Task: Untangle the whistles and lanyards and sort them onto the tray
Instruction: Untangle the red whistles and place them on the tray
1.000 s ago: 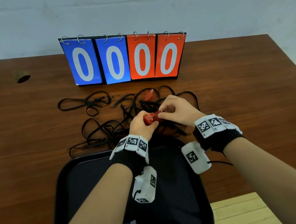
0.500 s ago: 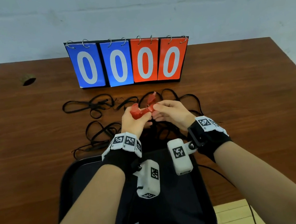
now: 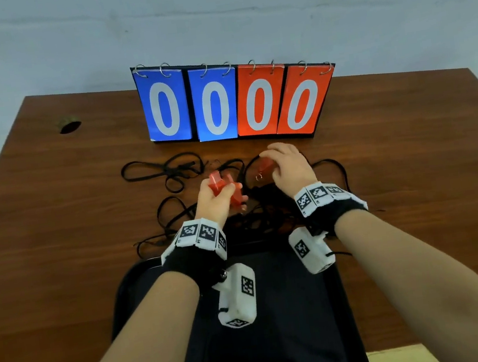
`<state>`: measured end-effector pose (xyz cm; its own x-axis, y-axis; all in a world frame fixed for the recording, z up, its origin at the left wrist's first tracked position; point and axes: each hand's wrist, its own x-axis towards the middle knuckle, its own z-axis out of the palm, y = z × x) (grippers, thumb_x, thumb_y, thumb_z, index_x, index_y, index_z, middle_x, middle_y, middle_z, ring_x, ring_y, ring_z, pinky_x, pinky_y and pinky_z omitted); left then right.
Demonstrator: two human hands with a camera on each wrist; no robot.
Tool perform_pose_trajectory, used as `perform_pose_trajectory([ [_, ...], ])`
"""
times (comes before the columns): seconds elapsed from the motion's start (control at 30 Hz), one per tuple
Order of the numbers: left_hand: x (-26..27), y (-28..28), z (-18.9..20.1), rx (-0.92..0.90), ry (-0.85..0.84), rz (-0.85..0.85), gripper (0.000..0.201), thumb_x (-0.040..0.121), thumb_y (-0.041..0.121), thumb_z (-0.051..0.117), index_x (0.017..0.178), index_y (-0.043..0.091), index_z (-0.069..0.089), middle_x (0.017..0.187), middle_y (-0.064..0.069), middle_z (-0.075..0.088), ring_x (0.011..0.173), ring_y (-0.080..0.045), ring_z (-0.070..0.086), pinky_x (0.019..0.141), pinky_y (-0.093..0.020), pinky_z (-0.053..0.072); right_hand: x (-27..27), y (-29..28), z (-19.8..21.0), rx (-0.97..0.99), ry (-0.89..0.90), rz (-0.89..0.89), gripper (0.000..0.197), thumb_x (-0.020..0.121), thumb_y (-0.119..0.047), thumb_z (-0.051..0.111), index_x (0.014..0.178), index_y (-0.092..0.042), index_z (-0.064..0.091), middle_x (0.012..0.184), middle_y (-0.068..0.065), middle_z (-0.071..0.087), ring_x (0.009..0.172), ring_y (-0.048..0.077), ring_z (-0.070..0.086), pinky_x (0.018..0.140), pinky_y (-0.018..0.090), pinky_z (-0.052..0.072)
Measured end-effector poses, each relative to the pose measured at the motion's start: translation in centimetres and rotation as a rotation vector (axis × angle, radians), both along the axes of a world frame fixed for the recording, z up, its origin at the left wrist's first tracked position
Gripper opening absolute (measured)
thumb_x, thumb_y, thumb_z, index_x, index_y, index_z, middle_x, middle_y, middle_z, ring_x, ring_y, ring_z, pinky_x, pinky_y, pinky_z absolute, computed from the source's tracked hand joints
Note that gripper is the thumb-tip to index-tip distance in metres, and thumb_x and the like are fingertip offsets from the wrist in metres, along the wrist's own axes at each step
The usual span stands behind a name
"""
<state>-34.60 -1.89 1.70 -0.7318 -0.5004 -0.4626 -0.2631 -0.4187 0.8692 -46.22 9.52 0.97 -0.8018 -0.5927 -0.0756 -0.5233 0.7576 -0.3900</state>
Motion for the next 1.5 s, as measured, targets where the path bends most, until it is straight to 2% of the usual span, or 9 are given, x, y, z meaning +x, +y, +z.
perform_pose_trajectory([
  [0.13,0.8,-0.2,-0.5,0.048,-0.007,-0.036,0.02,0.094,0.001,0.044,0.086,0.019,0.042,0.081,-0.005,0.06,0.048,-0.007,0.063,0.045,-0.018,0.052,-1.2,-1.0,-0.9,0.267,-0.089,0.097,0.062,0.084,0.011,0.044,0.138,-0.018,0.041,0.149,0.003,0.033,0.138,0.026,0.026,0.111,0.038,0.032],
  [0.27,1.7,-0.1,-1.0,0.039,0.008,-0.106,0.016,0.093,0.002,0.046,0.092,0.017,0.044,0.084,-0.001,0.061,0.051,-0.002,0.065,0.051,-0.015,0.053,-1.0,-1.0,-1.4,0.282,-0.028,0.057,0.038,0.088,0.002,0.048,0.124,-0.012,0.049,0.132,0.009,0.045,0.121,0.029,0.04,0.094,0.039,0.042],
  [0.43,2.2,0.7,-0.9,0.042,0.015,-0.147,0.015,0.093,0.0,0.046,0.102,0.01,0.042,0.086,-0.001,0.062,0.054,-0.001,0.066,0.057,-0.016,0.054,0.6,0.1,0.6,0.009,0.098,-0.042,0.031,0.088,-0.022,0.054,0.118,-0.012,0.054,0.114,0.006,0.057,0.111,0.025,0.048,0.093,0.034,0.038],
  [0.63,2.5,2.5,0.1,0.057,-0.011,-0.156,0.023,0.092,0.001,0.049,0.113,0.007,0.042,0.096,-0.012,0.061,0.075,-0.016,0.063,0.078,-0.031,0.053,5.2,1.7,3.1,-0.445,-0.651,-0.15,0.015,0.092,-0.015,0.053,0.102,-0.008,0.062,0.079,-0.001,0.06,0.068,0.006,0.058,0.065,0.017,0.048],
  [0.73,2.9,3.3,0.9,0.086,-0.023,-0.136,0.02,0.092,0.0,0.048,0.107,0.01,0.041,0.093,-0.007,0.055,0.079,-0.015,0.058,0.081,-0.033,0.051,7.3,2.1,2.9,-0.518,-0.756,-0.265,0.008,0.092,-0.01,0.051,0.091,-0.01,0.059,0.065,0.003,0.056,0.049,0.006,0.057,0.054,0.019,0.049],
  [0.9,4.1,4.2,1.7,0.058,-0.055,-0.192,0.044,0.091,-0.001,0.048,0.133,0.001,0.034,0.112,-0.016,0.056,0.111,-0.034,0.056,0.091,-0.034,0.046,10.4,3.3,3.2,-0.669,-0.851,-0.383,0.023,0.092,0.003,0.04,0.105,-0.01,0.053,0.067,0.007,0.053,0.057,0.016,0.053,0.048,0.017,0.05],
  [1.23,6.7,8.0,2.0,0.123,-0.11,-0.333,0.043,0.094,0.009,0.048,0.135,-0.002,0.04,0.132,-0.027,0.051,0.109,-0.032,0.055,0.075,-0.029,0.05,15.1,7.2,2.6,-0.597,-0.588,-0.349,0.054,0.077,0.002,0.068,0.125,-0.004,0.044,0.098,-0.005,0.053,0.087,0.006,0.054,0.069,0.009,0.047],
  [1.33,8.0,9.1,2.0,0.172,-0.125,-0.343,0.043,0.095,0.009,0.046,0.135,-0.004,0.039,0.125,-0.024,0.053,0.107,-0.032,0.055,0.061,-0.024,0.054,16.2,8.1,2.0,-0.649,-0.622,-0.367,0.046,0.075,0.01,0.064,0.113,-0.011,0.047,0.089,-0.008,0.053,0.08,0.005,0.055,0.064,0.009,0.05],
  [1.5,9.7,10.4,1.3,-0.07,-0.242,-0.483,0.037,0.093,0.016,0.051,0.128,0.003,0.05,0.128,-0.018,0.055,0.102,-0.022,0.051,0.077,-0.025,0.044,17.4,10.4,1.6,-0.625,-0.715,-0.396,0.038,0.077,0.008,0.065,0.104,-0.011,0.045,0.078,-0.002,0.053,0.056,0.001,0.058,0.049,0.01,0.048],
])
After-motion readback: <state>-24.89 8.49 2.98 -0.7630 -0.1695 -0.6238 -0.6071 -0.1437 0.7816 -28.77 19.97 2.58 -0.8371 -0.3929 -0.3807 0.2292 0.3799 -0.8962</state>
